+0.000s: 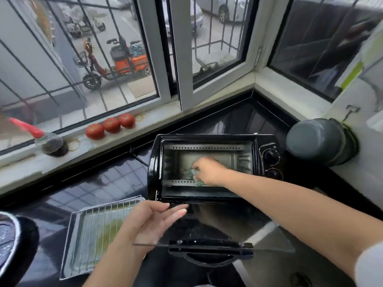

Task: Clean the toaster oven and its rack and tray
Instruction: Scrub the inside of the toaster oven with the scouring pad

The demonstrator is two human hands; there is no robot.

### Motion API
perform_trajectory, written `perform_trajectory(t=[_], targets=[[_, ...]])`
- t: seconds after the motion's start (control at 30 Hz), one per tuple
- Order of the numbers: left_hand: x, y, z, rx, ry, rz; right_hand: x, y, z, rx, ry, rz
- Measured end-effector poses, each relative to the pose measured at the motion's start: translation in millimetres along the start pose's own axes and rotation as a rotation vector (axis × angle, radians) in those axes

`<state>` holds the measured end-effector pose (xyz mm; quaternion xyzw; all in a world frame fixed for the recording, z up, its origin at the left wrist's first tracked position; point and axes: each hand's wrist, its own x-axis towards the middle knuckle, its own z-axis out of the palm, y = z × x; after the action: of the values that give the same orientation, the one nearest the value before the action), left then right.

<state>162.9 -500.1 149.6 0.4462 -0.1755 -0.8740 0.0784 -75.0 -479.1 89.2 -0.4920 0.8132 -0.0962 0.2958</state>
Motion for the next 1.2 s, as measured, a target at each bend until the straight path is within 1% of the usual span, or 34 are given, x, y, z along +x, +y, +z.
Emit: perform_trajectory(t=[0.07, 0.13, 0.17, 0.23, 0.27, 0.4, 0.5, 0.57, 0.63, 0.7, 0.8, 0.87, 0.93, 1.03, 1.1, 1.17, 1.2], targets=[[3.3, 0.0, -6.3, 0.024, -0.023, -0.021, 1.1, -12.1, 1.4, 0.285, 0.055, 0.141], [10.5, 2.0, -12.1, 0.012, -0.015, 0.007, 0.5, -17.5, -6.1, 0.663, 0.054, 0.286], [12.8, 3.2, -13.1, 0.009, -0.021, 0.046, -0.4, -18.0, -11.3, 0.882, 0.025, 0.338], [12.2, 7.0, -9.5, 0.033, -0.083, 0.1, -3.1, -20.8, -18.5, 1.293, -0.064, 0.354], [11.6, 8.2, -7.4, 0.04, -0.103, 0.114, -3.6, -22.9, -19.0, 1.413, -0.097, 0.341], [13.2, 13.1, -0.9, 0.117, -0.113, 0.115, 1.3, -34.8, -14.0, 1.635, -0.11, 0.334], [14.9, 16.1, 5.2, 0.18, -0.055, 0.125, 11.0, -40.9, -6.7, 1.737, -0.03, 0.391], [16.7, 18.8, 8.5, 0.206, -0.017, 0.12, 18.0, -45.7, -5.2, 1.816, 0.018, 0.387], [18.9, 23.0, 11.0, 0.241, 0.042, 0.103, 25.3, -51.5, -6.3, 1.847, 0.048, 0.356], [22.6, 28.1, 13.4, 0.264, 0.103, 0.107, 29.3, -60.1, -7.5, 1.821, 0.032, 0.315], [27.9, 33.5, 16.8, 0.338, 0.162, 0.132, 27.6, -67.8, -2.7, 1.61, -0.039, 0.218], [25.5, 33.5, 16.1, 0.378, 0.168, 0.137, 18.6, -68.9, -1.9, 1.47, -0.083, 0.138], [19.2, 32.5, 13.0, 0.383, 0.159, 0.126, 7.8, -69.2, -3.6, 1.391, -0.132, 0.066], [9.5, 33.5, 1.8, 0.358, 0.165, 0.073, -3.1, -68.1, 1.6, 1.227, -0.227, -0.045], [6.5, 41.7, -5.6, 0.368, 0.184, 0.005, -2.5, -66.7, 11.6, 1.126, -0.255, -0.085], [8.2, 55.6, -8.2, 0.435, 0.193, -0.068, 3.8, -66.8, 16.7, 1.094, -0.224, -0.079], [10.7, 64.0, -9.8, 0.474, 0.195, -0.09, 8.3, -68.2, 16.5, 1.115, -0.191, -0.043]])
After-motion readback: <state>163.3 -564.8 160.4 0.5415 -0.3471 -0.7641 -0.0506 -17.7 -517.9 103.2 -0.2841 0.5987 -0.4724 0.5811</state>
